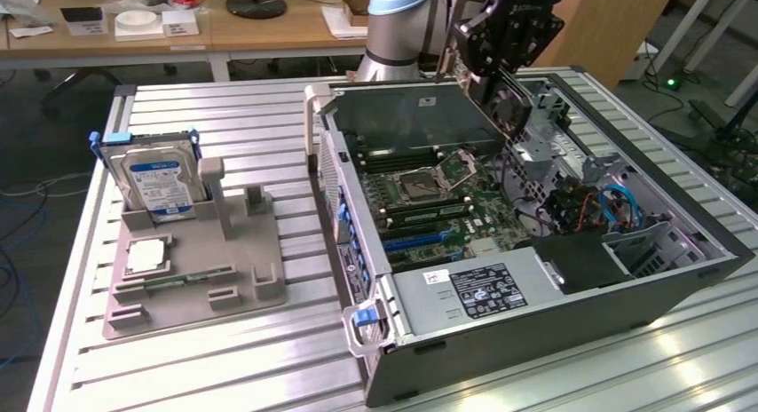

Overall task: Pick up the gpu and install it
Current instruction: 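Insert the gpu into the slot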

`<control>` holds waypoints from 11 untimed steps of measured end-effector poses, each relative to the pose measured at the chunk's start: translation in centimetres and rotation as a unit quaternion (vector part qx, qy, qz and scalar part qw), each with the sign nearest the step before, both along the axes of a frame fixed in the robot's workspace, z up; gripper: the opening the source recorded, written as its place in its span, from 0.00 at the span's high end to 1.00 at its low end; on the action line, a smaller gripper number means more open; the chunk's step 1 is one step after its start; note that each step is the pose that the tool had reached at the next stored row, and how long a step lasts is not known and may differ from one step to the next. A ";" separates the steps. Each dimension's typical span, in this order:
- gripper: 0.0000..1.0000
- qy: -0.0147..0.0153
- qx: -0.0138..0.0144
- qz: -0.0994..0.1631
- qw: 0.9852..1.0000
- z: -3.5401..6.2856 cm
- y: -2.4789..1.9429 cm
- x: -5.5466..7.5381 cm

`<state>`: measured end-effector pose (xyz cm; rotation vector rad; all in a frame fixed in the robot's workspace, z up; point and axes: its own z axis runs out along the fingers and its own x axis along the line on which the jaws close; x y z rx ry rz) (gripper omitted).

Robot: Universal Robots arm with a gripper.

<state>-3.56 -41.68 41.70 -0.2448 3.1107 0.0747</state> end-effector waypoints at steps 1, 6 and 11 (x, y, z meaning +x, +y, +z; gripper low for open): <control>0.72 0.000 0.000 0.004 1.000 0.00 -0.01 0.0; 0.72 0.000 0.000 0.023 1.000 0.00 -0.06 0.0; 0.72 0.000 0.000 0.042 0.999 0.00 -0.13 0.0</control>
